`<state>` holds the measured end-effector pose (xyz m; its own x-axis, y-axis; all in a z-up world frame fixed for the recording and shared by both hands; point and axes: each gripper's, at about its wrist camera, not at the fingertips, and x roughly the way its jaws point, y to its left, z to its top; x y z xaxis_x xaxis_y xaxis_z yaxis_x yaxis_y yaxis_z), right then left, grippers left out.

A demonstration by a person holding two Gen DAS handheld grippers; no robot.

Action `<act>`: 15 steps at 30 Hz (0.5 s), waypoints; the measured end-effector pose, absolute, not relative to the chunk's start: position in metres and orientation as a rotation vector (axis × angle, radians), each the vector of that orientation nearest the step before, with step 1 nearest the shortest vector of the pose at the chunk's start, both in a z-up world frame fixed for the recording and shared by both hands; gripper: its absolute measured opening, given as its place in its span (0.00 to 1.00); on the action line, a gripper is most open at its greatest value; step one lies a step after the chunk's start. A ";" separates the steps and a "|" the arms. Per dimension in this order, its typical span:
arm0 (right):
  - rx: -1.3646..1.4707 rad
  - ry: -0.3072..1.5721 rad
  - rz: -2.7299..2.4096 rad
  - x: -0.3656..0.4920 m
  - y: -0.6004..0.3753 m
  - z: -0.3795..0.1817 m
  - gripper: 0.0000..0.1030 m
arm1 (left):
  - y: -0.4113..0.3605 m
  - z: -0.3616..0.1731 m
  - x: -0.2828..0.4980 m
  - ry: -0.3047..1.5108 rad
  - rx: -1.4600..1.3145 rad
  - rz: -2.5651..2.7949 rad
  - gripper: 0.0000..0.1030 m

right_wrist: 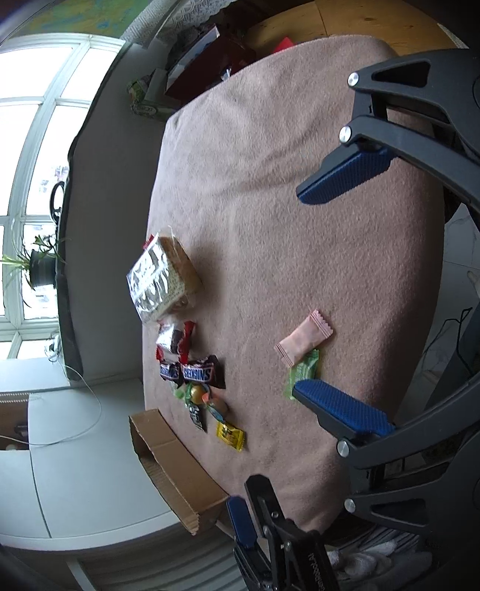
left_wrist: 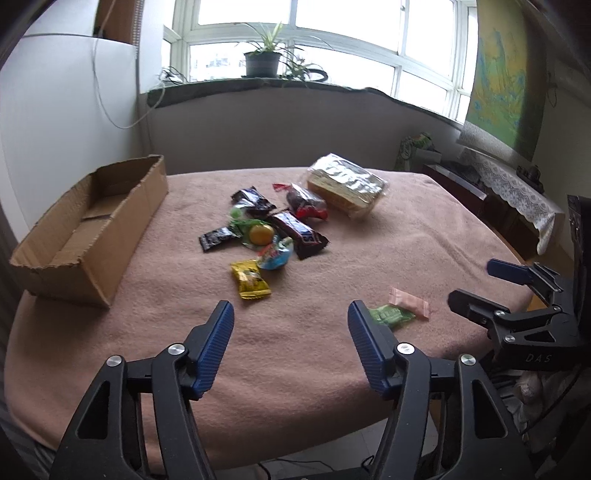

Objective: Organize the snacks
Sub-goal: 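Grasp the green candy with the left tool while the right tool grasps the pink candy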

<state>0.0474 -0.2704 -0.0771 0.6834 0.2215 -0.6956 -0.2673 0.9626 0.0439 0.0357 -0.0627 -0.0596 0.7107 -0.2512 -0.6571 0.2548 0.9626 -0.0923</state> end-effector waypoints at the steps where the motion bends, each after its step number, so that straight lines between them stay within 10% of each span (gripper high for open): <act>1: -0.067 0.786 0.294 0.050 -0.269 -0.078 0.85 | -0.067 -0.063 0.038 0.742 0.011 -0.300 0.52; 15: -0.114 0.932 0.452 0.086 -0.255 -0.102 0.55 | -0.109 -0.082 0.050 0.825 0.119 -0.516 0.27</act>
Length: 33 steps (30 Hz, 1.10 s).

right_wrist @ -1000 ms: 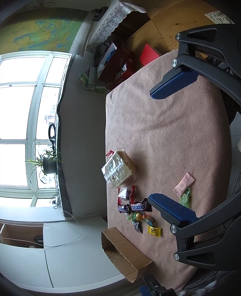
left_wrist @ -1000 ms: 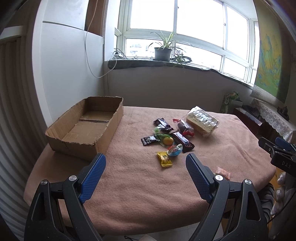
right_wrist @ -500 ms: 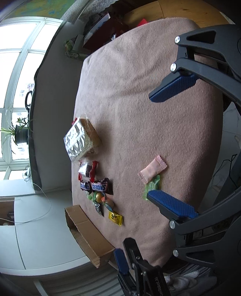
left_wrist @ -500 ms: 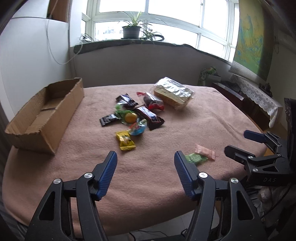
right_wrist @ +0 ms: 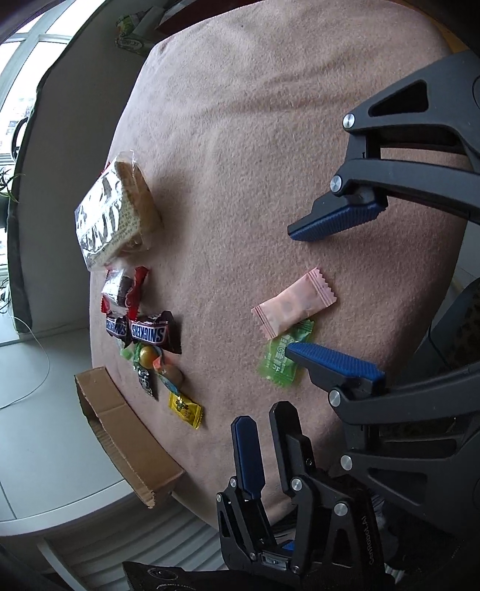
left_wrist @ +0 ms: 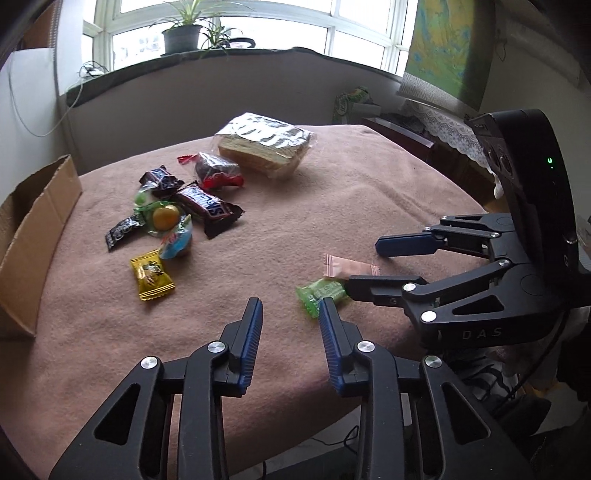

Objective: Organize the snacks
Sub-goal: 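Grasp the green candy with the left tool while the right tool grasps the pink candy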

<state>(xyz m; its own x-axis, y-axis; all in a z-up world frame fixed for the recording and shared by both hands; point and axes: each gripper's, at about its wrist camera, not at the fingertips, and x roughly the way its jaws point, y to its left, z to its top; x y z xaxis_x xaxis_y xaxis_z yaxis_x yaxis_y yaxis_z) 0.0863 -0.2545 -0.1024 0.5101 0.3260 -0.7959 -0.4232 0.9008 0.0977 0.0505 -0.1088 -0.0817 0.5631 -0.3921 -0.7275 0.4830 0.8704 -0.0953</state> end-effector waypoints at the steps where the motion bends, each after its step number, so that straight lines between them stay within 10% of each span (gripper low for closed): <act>1: -0.119 0.931 0.453 0.087 -0.254 -0.102 0.55 | -0.110 -0.083 0.051 0.832 0.121 -0.524 0.25; 18: -0.159 0.932 0.445 0.100 -0.257 -0.104 0.27 | -0.135 -0.098 0.064 0.853 0.224 -0.586 0.25; 33: -0.126 0.937 0.354 0.107 -0.286 -0.102 0.26 | -0.158 -0.100 0.085 0.827 0.351 -0.623 0.37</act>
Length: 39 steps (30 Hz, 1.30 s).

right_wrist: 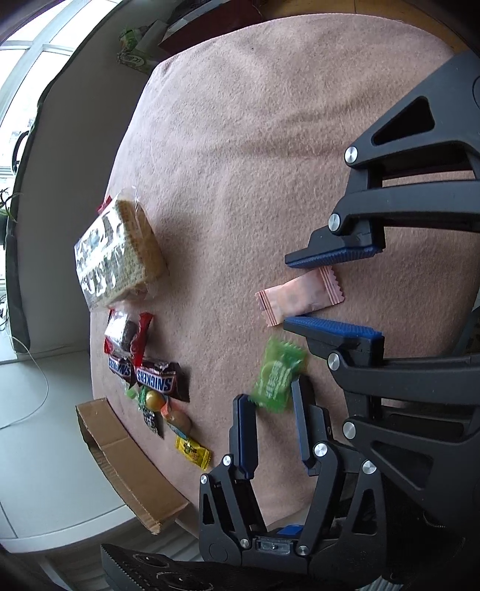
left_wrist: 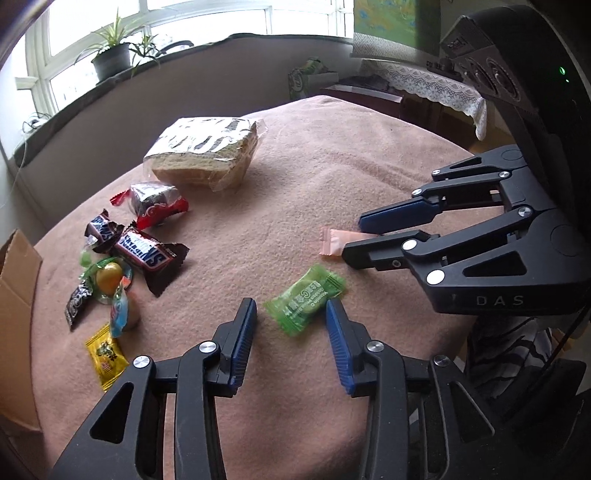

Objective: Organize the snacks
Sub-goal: 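Grasp the green candy with the left tool while the right tool grasps the pink candy, then carry both candies over the cardboard box and open both tools to drop them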

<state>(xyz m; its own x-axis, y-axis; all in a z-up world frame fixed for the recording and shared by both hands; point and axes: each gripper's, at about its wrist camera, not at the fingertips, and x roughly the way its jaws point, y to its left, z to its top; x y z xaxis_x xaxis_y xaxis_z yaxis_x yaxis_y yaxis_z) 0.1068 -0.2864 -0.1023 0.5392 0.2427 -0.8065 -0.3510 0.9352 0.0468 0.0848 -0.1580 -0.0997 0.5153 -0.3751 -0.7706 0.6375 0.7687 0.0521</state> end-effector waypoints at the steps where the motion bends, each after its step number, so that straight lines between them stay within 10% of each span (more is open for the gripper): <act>1: -0.114 0.939 0.347 0.108 -0.290 -0.103 0.26 | -0.158 -0.100 0.088 0.834 0.335 -0.616 0.39; 15: -0.106 0.929 0.344 0.107 -0.290 -0.104 0.26 | -0.168 -0.101 0.087 0.818 0.303 -0.617 0.20; 39: -0.054 0.806 0.386 0.117 -0.245 -0.050 0.20 | -0.071 -0.054 0.094 0.715 0.019 -0.406 0.19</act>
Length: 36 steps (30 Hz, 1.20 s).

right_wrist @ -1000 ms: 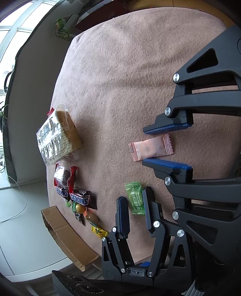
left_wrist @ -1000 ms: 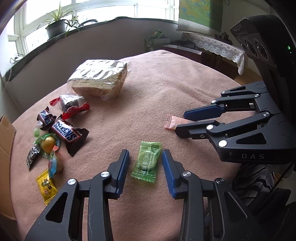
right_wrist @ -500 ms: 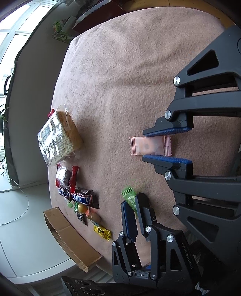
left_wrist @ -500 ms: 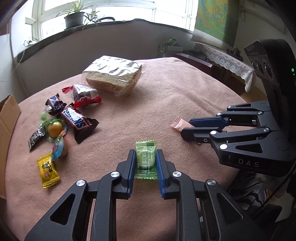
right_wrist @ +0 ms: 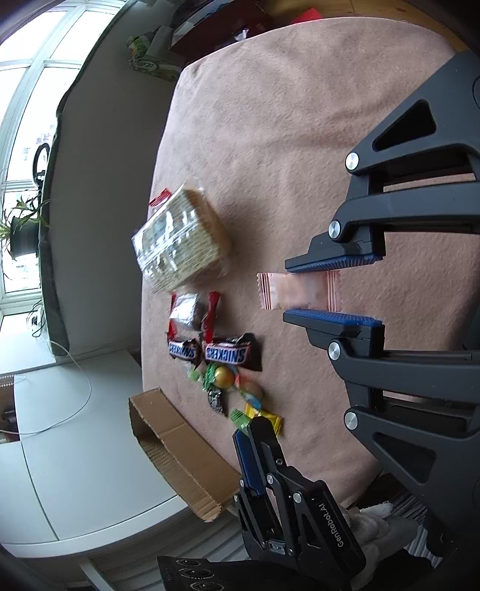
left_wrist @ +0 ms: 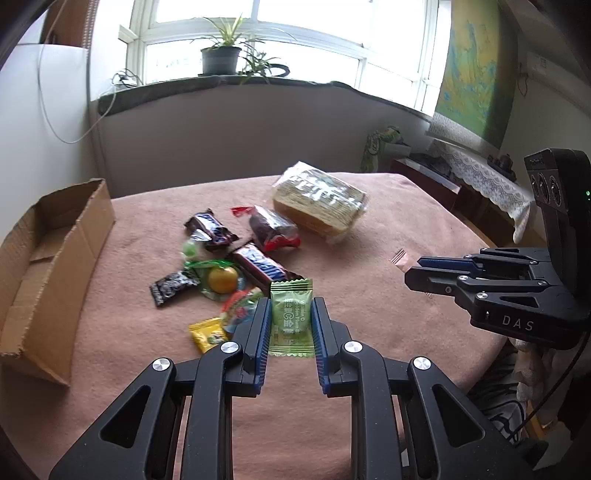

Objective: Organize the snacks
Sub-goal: 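Carry both candies over the cardboard box and open both tools to drop them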

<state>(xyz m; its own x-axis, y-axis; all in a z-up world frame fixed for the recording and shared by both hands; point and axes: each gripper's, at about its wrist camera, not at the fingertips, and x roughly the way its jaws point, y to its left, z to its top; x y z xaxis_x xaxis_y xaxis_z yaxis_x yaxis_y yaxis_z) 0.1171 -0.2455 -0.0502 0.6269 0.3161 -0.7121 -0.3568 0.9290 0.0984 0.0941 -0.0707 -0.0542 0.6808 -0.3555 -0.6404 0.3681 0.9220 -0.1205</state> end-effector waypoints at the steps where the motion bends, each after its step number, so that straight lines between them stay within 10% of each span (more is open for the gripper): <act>1: -0.058 0.796 0.397 0.119 -0.239 -0.046 0.20 | -0.064 -0.051 0.095 0.707 0.008 -0.392 0.19; 36: -0.168 0.700 0.763 0.235 0.040 0.012 0.20 | 0.151 -0.014 0.122 0.592 -0.203 0.066 0.19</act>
